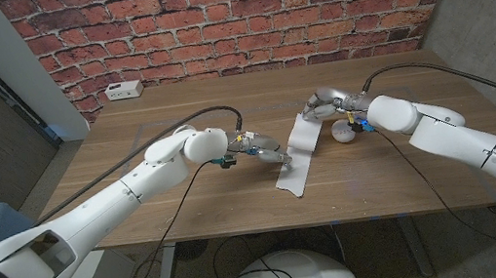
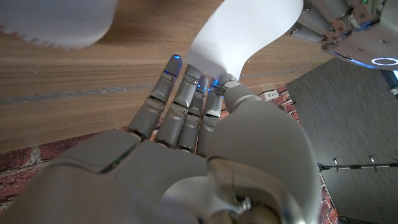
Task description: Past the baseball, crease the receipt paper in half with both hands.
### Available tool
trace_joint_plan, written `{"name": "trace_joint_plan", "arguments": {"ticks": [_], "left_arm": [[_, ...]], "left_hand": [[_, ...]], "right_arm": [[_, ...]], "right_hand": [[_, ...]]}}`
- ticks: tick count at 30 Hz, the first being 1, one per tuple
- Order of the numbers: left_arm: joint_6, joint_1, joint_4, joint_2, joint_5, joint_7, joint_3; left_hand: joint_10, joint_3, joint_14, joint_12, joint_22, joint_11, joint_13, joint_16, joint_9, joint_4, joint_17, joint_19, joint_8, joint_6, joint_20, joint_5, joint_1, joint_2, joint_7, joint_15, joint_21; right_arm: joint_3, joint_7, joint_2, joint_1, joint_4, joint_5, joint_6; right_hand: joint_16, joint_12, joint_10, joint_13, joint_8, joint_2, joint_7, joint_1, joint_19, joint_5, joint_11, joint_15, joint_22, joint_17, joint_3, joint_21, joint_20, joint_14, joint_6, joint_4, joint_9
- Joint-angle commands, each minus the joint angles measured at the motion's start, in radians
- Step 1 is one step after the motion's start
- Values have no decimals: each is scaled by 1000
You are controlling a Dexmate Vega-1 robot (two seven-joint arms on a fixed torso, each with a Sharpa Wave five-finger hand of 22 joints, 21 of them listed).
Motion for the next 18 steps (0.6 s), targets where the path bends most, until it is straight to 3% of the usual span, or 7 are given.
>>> {"name": "trace_joint_plan", "arguments": {"ticks": [1,12,16,18], "left_arm": [[102,75,-128,52,24,52,-76],[217,133,-231,81,51,93,-128],[222,146,-243,83,23,121,-151],[211,158,-248,87,2,152,-168]], "left_hand": [[96,4,18,10,4,81,8,5,10,-19,5,5,13,42,1,-1,18,59,73,0,2],[57,8,18,-2,4,79,10,0,12,-70,7,-3,-1,-3,10,-8,58,62,33,18,-6],[31,1,8,-7,4,77,12,-2,13,-80,9,-14,-7,-31,14,-10,67,66,12,25,-12],[22,-4,7,-7,5,76,12,0,12,-85,10,-15,-10,-51,15,-11,72,68,-13,27,-13]], "right_arm": [[10,-22,-38,-39,-24,-2,11],[27,-30,-70,-74,-50,-6,37],[36,-45,-78,-91,-61,-12,40],[40,-56,-80,-99,-63,-17,38]], "right_hand": [[24,6,23,2,10,6,3,17,13,-2,1,-9,5,17,9,12,-6,33,10,-3,-5],[51,2,39,1,11,8,4,25,20,-4,-3,-33,8,33,7,26,-20,70,14,-3,-16],[62,0,42,1,12,8,5,26,19,-5,-3,-39,9,33,7,30,-24,93,16,-2,-19],[59,-1,45,1,12,7,6,27,17,-5,-4,-40,9,33,7,32,-25,88,18,-2,-21]]}}
